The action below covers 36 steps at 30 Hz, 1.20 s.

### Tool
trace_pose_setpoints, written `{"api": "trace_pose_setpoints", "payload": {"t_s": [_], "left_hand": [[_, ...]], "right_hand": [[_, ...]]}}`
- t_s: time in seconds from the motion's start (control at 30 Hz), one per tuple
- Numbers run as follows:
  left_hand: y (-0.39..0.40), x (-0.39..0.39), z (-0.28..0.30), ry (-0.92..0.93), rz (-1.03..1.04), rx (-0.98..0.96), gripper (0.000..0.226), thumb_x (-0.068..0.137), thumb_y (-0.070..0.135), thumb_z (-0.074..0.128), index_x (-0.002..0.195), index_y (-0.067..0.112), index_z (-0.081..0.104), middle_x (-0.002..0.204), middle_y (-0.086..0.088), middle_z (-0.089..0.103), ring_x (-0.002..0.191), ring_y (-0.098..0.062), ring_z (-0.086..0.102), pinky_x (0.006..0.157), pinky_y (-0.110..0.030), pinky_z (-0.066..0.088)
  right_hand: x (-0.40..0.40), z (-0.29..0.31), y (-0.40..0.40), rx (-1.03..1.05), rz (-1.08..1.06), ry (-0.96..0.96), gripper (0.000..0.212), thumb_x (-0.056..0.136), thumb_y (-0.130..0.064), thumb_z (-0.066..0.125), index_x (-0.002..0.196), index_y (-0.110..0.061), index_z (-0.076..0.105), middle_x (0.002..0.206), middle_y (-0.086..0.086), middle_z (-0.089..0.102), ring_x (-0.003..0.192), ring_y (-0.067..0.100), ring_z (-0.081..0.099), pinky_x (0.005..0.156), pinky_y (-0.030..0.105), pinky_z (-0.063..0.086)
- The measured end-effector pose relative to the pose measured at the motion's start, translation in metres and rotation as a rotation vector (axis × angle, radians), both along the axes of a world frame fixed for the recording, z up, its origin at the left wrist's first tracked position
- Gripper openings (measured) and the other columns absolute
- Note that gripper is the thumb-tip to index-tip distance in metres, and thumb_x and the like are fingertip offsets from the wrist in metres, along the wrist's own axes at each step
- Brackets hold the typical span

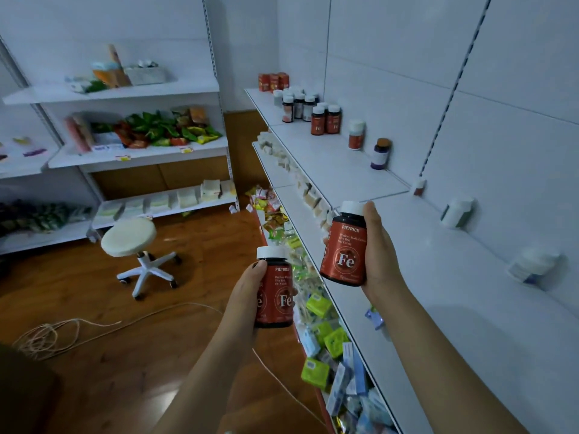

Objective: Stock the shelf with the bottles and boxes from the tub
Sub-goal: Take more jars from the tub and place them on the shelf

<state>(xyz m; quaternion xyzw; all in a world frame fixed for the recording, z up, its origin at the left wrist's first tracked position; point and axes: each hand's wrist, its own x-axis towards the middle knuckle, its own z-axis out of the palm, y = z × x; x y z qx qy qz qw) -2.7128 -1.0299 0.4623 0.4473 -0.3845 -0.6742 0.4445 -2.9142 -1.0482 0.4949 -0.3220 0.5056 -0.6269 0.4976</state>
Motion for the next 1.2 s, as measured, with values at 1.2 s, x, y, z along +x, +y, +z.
{"api": "trace_pose_setpoints", "payload": {"t_s": [1.2], "left_hand": [[-0.620,-0.012,-0.028,-0.110,-0.319,-0.039,0.030,0.088,0.045,0.062,0.112,0.029,0.057,0.087,-0.003,0.076,0.084,-0.025,0.074,0.070,-0.037,0.060]], "right_hand": [[-0.013,-0.018,-0.517,0.039,-0.470,0.083,0.059,0.062,-0.062,0.073,0.102,-0.019,0.064,0.106,0.015,0.071,0.096,0.034,0.071,0.088,0.056,0.056]]}}
